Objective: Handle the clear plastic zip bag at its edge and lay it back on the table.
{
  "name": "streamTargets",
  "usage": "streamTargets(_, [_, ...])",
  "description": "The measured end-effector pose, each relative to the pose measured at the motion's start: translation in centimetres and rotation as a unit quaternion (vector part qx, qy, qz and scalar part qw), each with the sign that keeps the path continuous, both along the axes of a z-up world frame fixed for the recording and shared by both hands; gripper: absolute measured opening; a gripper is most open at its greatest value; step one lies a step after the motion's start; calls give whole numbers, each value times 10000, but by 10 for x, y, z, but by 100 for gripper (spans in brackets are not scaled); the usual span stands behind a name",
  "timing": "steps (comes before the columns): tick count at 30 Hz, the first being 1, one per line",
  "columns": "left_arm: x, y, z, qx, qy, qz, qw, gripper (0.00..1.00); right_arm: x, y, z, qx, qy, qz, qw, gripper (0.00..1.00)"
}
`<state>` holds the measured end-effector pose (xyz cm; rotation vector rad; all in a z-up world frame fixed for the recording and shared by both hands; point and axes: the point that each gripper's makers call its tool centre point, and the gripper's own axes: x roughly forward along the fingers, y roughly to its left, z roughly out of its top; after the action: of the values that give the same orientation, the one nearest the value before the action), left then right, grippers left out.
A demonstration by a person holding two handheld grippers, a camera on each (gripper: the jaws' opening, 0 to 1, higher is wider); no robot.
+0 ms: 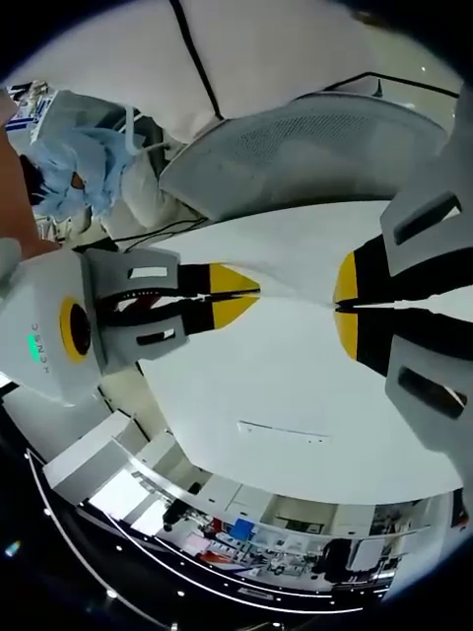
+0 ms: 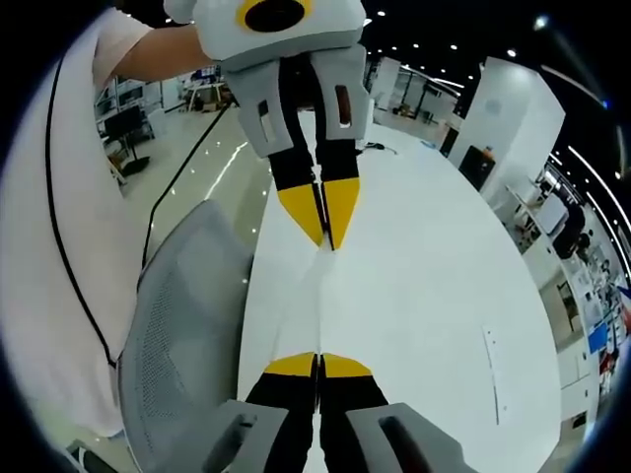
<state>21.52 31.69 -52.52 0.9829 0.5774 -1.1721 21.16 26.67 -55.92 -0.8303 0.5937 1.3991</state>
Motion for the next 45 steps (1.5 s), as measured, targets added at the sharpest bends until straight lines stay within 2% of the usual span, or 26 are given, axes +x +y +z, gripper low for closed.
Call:
streamTargets(14, [0,1,-4,2,-23,-51,10000,0,1,0,-2,-103,-111,7,9999,0])
streamTargets(22, [-1,-3,-1,-126,-7,-32,9999,0,2,-2,-2,-147,-152,6,9998,0])
streamTargets(35, [-8,-18,5,-463,129,-52,9988,7,1,0,-2,-173,-154,-1,9997,0])
streamTargets(45, [-15,-32,9,-677,167,-172,9974,7,1,2,-1,-200,-165,-6,9997,0])
